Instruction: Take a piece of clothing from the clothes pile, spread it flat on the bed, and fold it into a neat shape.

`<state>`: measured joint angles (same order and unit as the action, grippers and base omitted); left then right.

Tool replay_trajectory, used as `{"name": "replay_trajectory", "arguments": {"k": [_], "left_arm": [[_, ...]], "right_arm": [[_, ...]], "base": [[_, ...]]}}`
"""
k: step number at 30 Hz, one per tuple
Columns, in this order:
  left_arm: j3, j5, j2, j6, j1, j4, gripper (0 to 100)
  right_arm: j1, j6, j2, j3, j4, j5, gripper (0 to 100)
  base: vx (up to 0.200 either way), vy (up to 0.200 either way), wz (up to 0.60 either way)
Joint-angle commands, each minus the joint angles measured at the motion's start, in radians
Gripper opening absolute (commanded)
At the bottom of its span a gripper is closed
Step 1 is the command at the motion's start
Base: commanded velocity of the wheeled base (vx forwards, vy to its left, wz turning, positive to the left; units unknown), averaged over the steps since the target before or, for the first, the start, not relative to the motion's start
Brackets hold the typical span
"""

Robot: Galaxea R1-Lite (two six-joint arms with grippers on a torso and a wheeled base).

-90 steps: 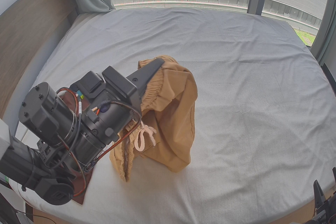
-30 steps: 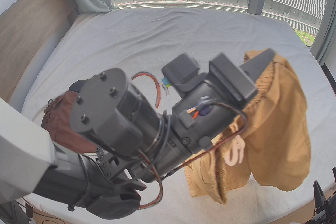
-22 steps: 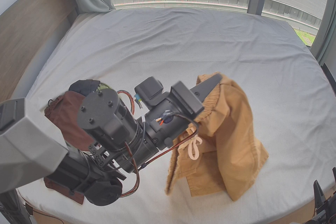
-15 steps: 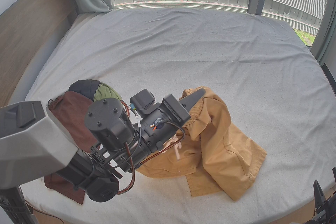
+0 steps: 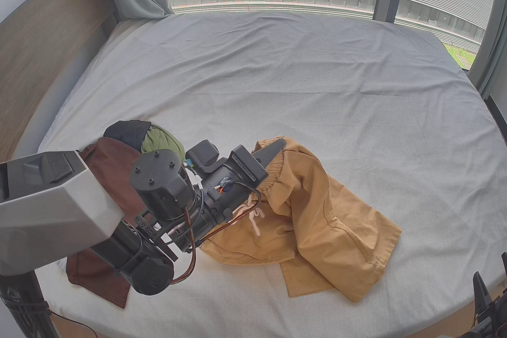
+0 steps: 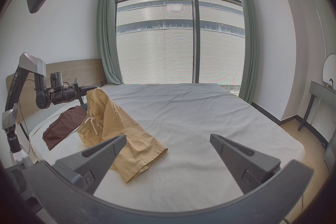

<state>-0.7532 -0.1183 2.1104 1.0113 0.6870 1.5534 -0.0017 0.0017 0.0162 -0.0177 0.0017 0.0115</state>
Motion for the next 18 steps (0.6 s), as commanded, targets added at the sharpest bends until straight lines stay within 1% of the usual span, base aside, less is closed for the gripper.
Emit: {"name": "replay_trajectory", "arguments": {"k": [1,5,6,8,12,13,15,18], "left_arm": [[0.009,0.002,0.011,-0.007,-0.037,0.004,0],[0.025,0.006,0.036,-0.033,-0.083,0.004,0],[0.04,0.006,0.045,-0.062,-0.11,0.005,0],[0.06,0.006,0.042,-0.071,-0.127,0.005,0],[0.14,0.006,0.029,-0.074,-0.135,0.005,0],[0.14,0.006,0.029,-0.074,-0.135,0.005,0],[0.189,0.006,0.023,-0.077,-0.153,0.005,0],[0.202,0.005,0.026,-0.077,-0.181,0.005,0]], "right_arm": [[0.0,0.0,-0.016,0.018,0.0,0.001,100],[0.0,0.0,-0.016,0.016,0.0,0.001,100],[0.0,0.0,-0.016,0.016,0.0,0.001,100],[0.0,-0.002,-0.016,0.018,0.0,0.001,100],[0.0,-0.002,-0.016,0.018,0.0,0.001,100],[0.0,-0.002,-0.016,0.018,0.0,0.001,100],[0.0,-0.002,-0.016,0.016,0.0,0.001,100],[0.0,-0.002,-0.016,0.018,0.0,0.001,100]], "base": [[0.0,0.0,0.0],[0.0,0.0,0.0],[0.0,0.0,0.0],[0.0,0.0,0.0],[0.0,0.0,0.0],[0.0,0.0,0.0],[0.0,0.0,0.0],[0.0,0.0,0.0]]}}
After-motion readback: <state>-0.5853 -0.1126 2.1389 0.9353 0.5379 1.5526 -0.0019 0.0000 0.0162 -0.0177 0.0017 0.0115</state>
